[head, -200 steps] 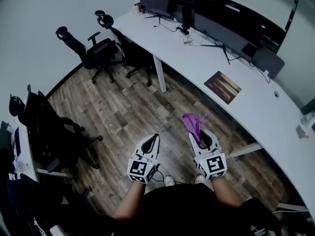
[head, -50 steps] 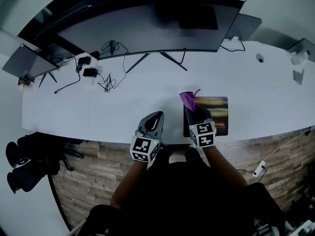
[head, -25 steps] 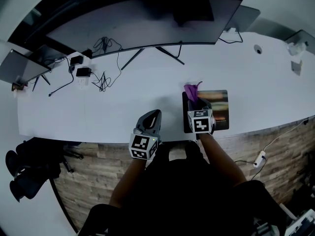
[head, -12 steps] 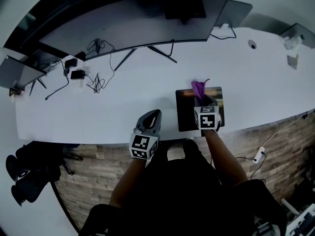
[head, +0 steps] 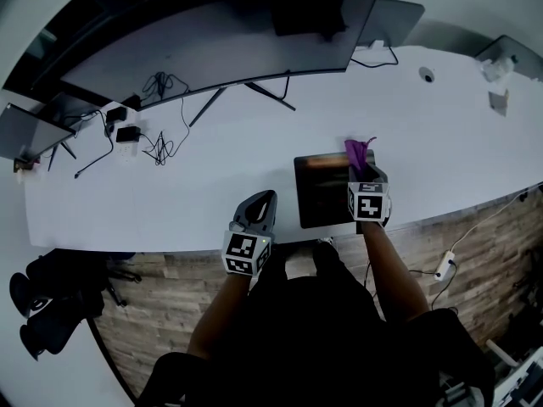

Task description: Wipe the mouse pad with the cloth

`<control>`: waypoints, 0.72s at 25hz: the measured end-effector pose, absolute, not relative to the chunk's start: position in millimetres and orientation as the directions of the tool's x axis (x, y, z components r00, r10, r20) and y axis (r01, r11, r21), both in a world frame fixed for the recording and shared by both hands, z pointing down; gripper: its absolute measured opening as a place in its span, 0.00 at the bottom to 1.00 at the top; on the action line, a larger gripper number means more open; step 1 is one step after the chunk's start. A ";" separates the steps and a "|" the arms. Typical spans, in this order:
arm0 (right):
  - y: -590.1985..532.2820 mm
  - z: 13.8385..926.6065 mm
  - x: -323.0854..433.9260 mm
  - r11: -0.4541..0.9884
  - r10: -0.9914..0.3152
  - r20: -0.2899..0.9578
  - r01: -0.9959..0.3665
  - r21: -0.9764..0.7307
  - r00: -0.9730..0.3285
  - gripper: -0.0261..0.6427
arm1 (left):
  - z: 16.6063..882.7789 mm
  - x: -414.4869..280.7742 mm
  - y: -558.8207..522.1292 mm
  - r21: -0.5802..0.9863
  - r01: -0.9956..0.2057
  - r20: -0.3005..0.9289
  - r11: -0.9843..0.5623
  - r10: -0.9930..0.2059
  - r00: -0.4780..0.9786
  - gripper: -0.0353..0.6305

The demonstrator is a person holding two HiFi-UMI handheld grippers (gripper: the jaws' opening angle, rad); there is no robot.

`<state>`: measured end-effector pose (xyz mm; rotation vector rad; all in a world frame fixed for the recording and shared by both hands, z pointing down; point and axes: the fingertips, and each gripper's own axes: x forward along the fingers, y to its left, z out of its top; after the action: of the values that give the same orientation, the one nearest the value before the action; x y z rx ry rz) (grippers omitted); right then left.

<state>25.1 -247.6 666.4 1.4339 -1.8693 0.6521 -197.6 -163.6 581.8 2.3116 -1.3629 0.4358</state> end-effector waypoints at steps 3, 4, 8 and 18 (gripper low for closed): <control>-247.8 666.6 38.7 0.242 -0.626 0.767 -0.970 0.021 -0.140 0.25 | 582.2 -194.1 -165.7 0.195 -0.880 0.460 -0.433 -0.752 0.472 0.09; -247.8 666.7 43.1 0.235 -0.628 0.767 -0.972 0.023 -0.133 0.25 | 582.7 -192.7 -166.2 0.195 -0.880 0.459 -0.434 -0.752 0.473 0.09; -246.6 667.0 55.9 0.218 -0.634 0.764 -0.976 0.030 -0.118 0.25 | 583.9 -187.0 -166.5 0.198 -0.876 0.458 -0.440 -0.749 0.479 0.09; -239.6 651.6 47.4 0.223 -0.662 0.730 -0.974 -0.027 -0.172 0.25 | 587.2 -185.0 -163.0 0.198 -0.874 0.470 -0.445 -0.739 0.483 0.09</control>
<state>47.4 -239.6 651.6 1.5040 -1.9099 0.6835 -185.0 -163.0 587.2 2.3202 -1.3422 0.4437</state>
